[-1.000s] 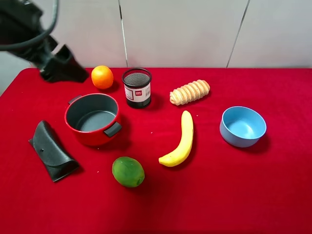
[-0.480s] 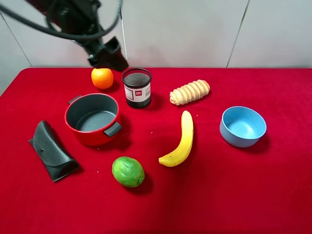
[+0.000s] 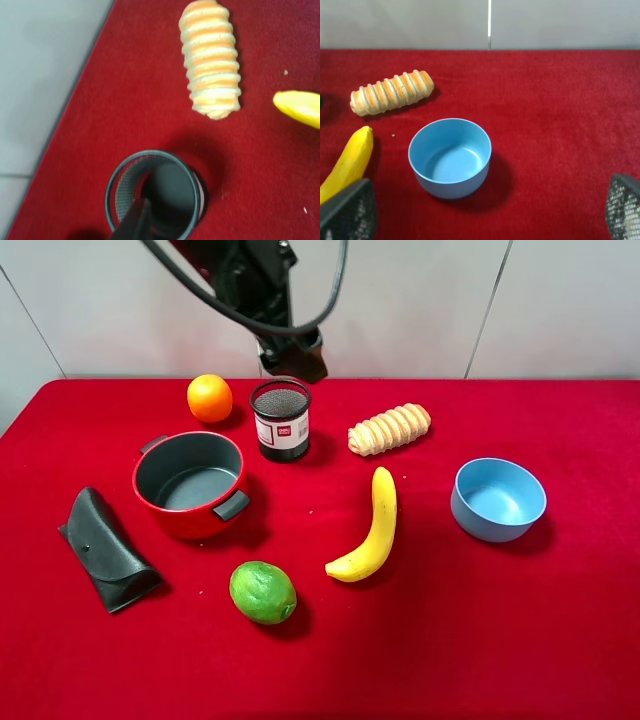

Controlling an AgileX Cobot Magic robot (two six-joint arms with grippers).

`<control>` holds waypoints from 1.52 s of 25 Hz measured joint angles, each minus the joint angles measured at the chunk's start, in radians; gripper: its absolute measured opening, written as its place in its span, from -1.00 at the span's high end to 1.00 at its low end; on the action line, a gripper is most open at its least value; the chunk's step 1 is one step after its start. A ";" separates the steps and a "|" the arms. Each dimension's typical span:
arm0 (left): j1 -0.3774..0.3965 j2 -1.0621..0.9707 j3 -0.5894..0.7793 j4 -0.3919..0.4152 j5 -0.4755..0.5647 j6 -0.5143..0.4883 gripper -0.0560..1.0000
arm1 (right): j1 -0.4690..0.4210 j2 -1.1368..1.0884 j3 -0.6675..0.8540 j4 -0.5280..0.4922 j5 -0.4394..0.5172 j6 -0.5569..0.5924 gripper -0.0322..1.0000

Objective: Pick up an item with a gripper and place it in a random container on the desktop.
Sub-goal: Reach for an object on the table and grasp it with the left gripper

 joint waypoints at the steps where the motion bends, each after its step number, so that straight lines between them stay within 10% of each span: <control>1: -0.004 0.019 -0.018 -0.006 0.000 0.010 -0.97 | 0.000 0.000 0.000 0.000 0.000 0.000 -0.41; 38: -0.028 0.539 -0.405 -0.199 -0.147 0.108 -0.97 | 0.000 0.000 0.000 0.000 0.000 0.000 -0.41</control>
